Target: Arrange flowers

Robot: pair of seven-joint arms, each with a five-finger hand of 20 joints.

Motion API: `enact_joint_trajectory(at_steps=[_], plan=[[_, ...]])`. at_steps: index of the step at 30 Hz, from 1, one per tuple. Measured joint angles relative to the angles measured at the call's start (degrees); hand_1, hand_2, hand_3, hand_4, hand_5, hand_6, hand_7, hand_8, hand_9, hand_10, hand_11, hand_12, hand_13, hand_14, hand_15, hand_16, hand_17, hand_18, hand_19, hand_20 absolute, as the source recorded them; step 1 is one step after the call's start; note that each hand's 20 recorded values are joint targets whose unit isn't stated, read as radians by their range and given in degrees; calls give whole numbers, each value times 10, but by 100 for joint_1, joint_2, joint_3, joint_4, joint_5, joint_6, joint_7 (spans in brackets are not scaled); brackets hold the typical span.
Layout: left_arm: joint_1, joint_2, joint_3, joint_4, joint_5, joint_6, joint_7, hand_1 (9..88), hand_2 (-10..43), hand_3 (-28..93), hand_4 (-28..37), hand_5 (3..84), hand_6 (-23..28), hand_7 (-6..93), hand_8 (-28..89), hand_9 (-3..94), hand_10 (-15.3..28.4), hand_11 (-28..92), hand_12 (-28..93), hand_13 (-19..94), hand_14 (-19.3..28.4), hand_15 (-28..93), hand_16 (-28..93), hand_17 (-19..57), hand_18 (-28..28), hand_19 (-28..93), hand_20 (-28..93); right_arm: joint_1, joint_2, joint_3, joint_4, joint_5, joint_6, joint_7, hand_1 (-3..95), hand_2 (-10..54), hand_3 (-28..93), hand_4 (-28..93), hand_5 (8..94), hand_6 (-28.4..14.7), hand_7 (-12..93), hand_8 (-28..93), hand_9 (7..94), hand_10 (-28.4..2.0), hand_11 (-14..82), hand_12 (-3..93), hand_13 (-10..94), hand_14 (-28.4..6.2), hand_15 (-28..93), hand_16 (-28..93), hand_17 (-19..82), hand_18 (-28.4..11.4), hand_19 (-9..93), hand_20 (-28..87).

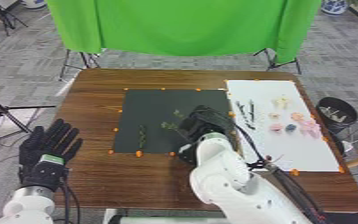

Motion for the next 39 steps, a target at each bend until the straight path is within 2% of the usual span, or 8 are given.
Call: enact_joint_trajectory(at_steps=[14, 20, 24, 27, 28, 31, 33, 39], plan=[[-127, 87, 60, 16, 1, 11, -132, 279, 155, 737, -283, 454, 102, 192, -110, 381, 160, 241, 96, 266, 168, 435, -105, -66, 147, 424, 63, -81, -411, -252, 525, -793, 152, -32, 448, -61, 748, -235, 716, -46, 434, 167, 817, -169, 359, 260, 768, -147, 596, 258, 438, -275, 932, 320], [-131, 98, 50, 17, -6, -16, -82, 279, 154, 737, -283, 454, 102, 192, -110, 381, 160, 241, 96, 267, 168, 434, -105, -66, 147, 424, 63, -132, -268, -331, 340, -723, 240, -62, 381, 3, 763, -235, 709, -61, 389, 146, 798, -181, 348, 254, 745, -156, 601, 254, 427, -273, 932, 322], [-27, 97, -46, 12, -14, -56, 19, 280, 155, 736, -283, 454, 102, 193, -110, 382, 160, 241, 96, 268, 168, 433, -105, -66, 147, 424, 63, -166, 94, -300, -138, -602, 162, -195, 406, 51, 748, -233, 717, -64, 375, 135, 812, -181, 291, 225, 751, -152, 612, 266, 425, -269, 932, 334], [95, 95, -138, 6, -35, -80, 97, 280, 155, 736, -283, 454, 102, 193, -110, 383, 161, 240, 95, 268, 168, 434, -105, -66, 147, 424, 63, -332, 346, 58, -543, -423, -521, -534, 440, 64, 738, -234, 740, -54, 345, 174, 809, -179, 176, 178, 760, -145, 600, 278, 431, -263, 932, 338], [139, 94, -160, 4, -40, -84, 123, 280, 156, 735, -283, 455, 101, 193, -110, 383, 160, 241, 95, 268, 168, 434, -105, -66, 148, 424, 63, -433, 396, 298, -670, -308, -1015, -701, 442, 82, 739, -239, 740, -54, 353, 195, 799, -182, 153, 164, 766, -140, 588, 275, 432, -260, 932, 333], [197, 94, -173, 4, -59, -84, 158, 280, 157, 734, -283, 456, 102, 195, -110, 383, 160, 241, 95, 269, 168, 433, -105, -65, 147, 423, 62, -596, 392, 768, -788, 50, -2220, -902, 435, 135, 730, -248, 722, -56, 384, 210, 778, -194, 126, 145, 783, -131, 550, 268, 438, -258, 932, 321], [197, 91, -165, 4, -87, -83, 169, 280, 157, 734, -283, 458, 103, 196, -110, 383, 161, 242, 96, 269, 168, 434, -105, -64, 146, 423, 62, -609, 349, 854, -747, 289, -2717, -867, 435, 146, 724, -250, 704, -58, 416, 207, 774, -196, 123, 140, 791, -127, 528, 268, 439, -258, 932, 313], [133, 87, -138, 9, -103, -82, 155, 281, 158, 734, -283, 466, 105, 197, -109, 390, 159, 245, 96, 277, 167, 437, -107, -63, 145, 425, 61, -575, 154, 660, -466, 262, -2937, -839, 425, 156, 726, -247, 688, -60, 456, 190, 778, -197, 126, 140, 800, -122, 509, 271, 445, -258, 932, 299]])
